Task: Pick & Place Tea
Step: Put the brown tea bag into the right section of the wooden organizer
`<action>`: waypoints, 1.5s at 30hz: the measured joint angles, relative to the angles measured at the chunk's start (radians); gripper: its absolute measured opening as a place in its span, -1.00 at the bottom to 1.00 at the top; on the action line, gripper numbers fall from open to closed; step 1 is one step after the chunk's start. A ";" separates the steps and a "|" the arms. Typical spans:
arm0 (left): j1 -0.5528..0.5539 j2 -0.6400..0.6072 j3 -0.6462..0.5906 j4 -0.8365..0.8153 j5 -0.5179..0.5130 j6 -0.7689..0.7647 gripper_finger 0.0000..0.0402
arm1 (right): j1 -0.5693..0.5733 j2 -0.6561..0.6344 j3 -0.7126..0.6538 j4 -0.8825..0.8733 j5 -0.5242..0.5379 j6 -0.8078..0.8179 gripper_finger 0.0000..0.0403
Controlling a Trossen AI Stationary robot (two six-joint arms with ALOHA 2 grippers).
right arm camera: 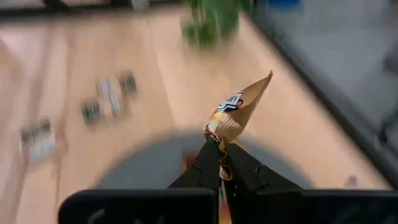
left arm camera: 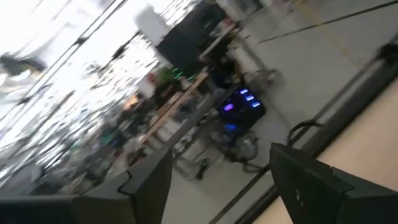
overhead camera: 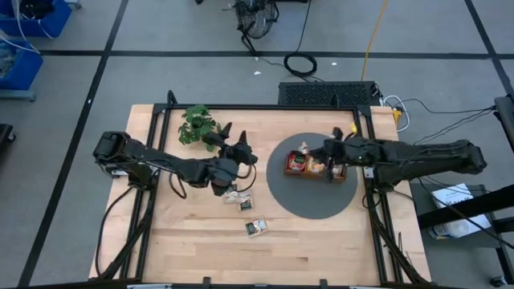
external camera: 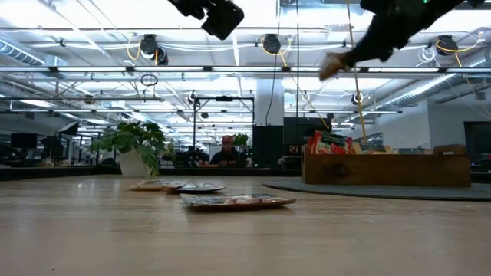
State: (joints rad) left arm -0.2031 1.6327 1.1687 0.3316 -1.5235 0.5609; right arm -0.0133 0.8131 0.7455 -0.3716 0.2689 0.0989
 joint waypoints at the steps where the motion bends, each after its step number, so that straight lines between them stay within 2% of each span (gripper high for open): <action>1: 0.003 0.001 0.000 -0.026 0.030 -0.028 0.31 | 0.003 0.002 0.039 -0.104 0.003 0.035 -1.00; 4: 0.009 0.000 0.000 -0.096 0.117 -0.089 0.28 | 0.003 0.033 0.140 -0.373 -0.011 0.129 -1.00; 8: 0.022 -0.008 0.000 -0.130 0.203 -0.120 0.24 | -0.008 0.084 0.239 -0.649 -0.066 0.214 -1.00; 12: 0.035 -0.014 0.000 -0.133 0.257 -0.153 0.21 | -0.038 0.134 0.282 -0.830 -0.150 0.268 -1.00; 15: 0.044 -0.011 -0.001 -0.140 0.258 -0.153 0.21 | -0.061 0.173 0.275 -0.945 -0.234 0.272 -1.00; 17: 0.048 -0.013 -0.001 -0.152 0.259 -0.161 0.21 | -0.070 0.200 0.264 -1.003 -0.245 0.262 -1.00; 28: 0.050 -0.012 -0.001 -0.210 0.262 -0.229 0.21 | -0.110 0.313 0.181 -0.905 -0.300 0.144 -1.00; 38: 0.050 -0.012 -0.001 -0.251 0.274 -0.269 0.21 | -0.142 0.373 0.145 -0.832 -0.262 0.072 -1.00; 45: 0.050 -0.012 -0.001 -0.299 0.275 -0.307 0.21 | -0.171 0.385 0.118 -0.814 -0.244 0.110 -0.94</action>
State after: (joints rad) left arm -0.1535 1.6207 1.1679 0.0327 -1.2488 0.2540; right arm -0.1841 1.1980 0.8636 -1.1856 0.0250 0.2087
